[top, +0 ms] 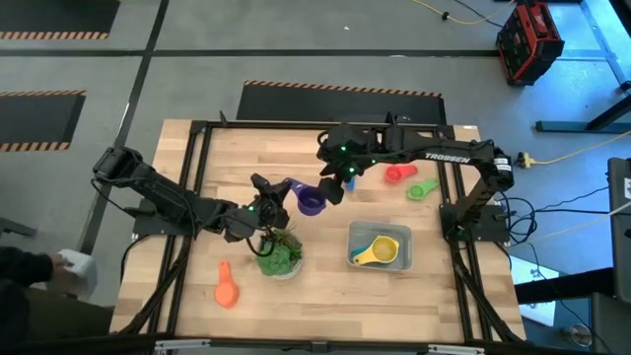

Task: Nest measuring cups in basket
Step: Stack the violet measuring cup on top of the yellow measuring cup in the grey bin

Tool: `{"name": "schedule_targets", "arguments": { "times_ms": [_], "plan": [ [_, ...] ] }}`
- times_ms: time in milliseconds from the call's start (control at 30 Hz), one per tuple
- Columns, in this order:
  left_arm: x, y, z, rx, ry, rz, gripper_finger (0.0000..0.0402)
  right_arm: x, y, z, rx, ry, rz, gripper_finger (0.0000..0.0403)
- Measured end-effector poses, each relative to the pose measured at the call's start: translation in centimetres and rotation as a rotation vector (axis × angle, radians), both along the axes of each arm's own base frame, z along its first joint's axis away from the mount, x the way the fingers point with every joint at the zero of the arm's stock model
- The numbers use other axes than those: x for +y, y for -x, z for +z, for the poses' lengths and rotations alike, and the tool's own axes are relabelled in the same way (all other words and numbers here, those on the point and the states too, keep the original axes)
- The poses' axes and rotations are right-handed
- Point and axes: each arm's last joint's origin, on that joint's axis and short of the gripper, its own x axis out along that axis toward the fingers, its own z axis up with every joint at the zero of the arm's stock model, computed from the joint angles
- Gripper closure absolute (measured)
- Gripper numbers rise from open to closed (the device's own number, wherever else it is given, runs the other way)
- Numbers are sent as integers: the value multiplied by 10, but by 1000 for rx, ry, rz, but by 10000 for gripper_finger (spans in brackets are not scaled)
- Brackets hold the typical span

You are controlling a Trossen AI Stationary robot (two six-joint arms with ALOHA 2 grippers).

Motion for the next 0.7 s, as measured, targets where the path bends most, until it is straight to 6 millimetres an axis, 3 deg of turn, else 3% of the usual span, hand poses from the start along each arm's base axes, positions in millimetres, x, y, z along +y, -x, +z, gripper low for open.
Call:
{"name": "schedule_targets", "arguments": {
  "times_ms": [467,700],
  "plan": [
    [-2,-1,5,56,-79,-16,398,-1,1,-1,14,32,-24,24],
    [-2,-1,11,43,-107,-22,398,1,-6,-15,72,24,-16,24]
  ]
}}
